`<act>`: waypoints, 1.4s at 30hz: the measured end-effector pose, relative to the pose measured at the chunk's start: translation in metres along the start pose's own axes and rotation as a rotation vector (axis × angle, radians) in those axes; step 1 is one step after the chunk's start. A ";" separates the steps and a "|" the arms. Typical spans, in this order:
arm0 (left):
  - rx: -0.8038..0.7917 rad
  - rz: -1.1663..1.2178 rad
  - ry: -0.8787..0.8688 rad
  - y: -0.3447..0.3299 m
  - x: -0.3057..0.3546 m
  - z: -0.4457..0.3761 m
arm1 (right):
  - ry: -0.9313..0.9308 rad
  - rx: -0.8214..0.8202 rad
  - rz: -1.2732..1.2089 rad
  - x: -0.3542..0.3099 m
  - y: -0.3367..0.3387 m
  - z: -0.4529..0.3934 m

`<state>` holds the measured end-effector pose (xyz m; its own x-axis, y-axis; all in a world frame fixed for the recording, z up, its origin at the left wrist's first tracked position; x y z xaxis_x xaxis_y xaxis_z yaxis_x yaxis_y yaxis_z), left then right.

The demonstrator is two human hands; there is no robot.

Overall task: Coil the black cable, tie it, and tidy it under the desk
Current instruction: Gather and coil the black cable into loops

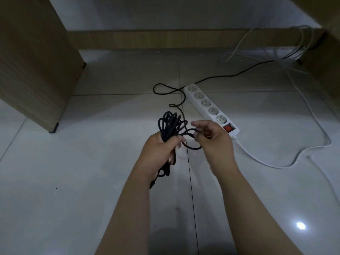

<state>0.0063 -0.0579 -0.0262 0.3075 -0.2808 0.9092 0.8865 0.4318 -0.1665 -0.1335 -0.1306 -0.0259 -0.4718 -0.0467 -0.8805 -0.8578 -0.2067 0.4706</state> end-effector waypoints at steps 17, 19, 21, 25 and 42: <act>-0.119 0.274 0.003 -0.002 0.003 0.003 | -0.276 -0.191 -0.493 -0.004 -0.007 0.006; -0.083 0.261 -0.015 0.000 0.003 0.002 | -0.225 -0.265 -0.525 -0.007 -0.008 0.008; -0.036 0.325 -0.021 0.002 0.001 -0.001 | -0.212 -0.331 -0.681 -0.008 -0.008 0.007; -0.003 0.388 -0.013 0.005 -0.002 -0.004 | -0.190 -0.407 -0.728 -0.013 -0.006 0.004; 0.140 0.251 -0.114 0.007 0.001 -0.003 | -0.115 -0.194 -0.179 -0.011 -0.004 0.006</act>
<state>0.0139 -0.0579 -0.0275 0.4634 -0.0563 0.8843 0.7292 0.5913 -0.3445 -0.1260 -0.1237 -0.0175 -0.3460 0.1159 -0.9311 -0.8796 -0.3853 0.2789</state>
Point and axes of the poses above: each hand's wrist, its own z-axis away from the middle knuckle, its own y-axis out of the back of the hand, x = y × z, the point moved 4 cm from there along -z, towards the middle knuckle, and after that the axes turned 15 degrees about z, right-handed, at the moved point
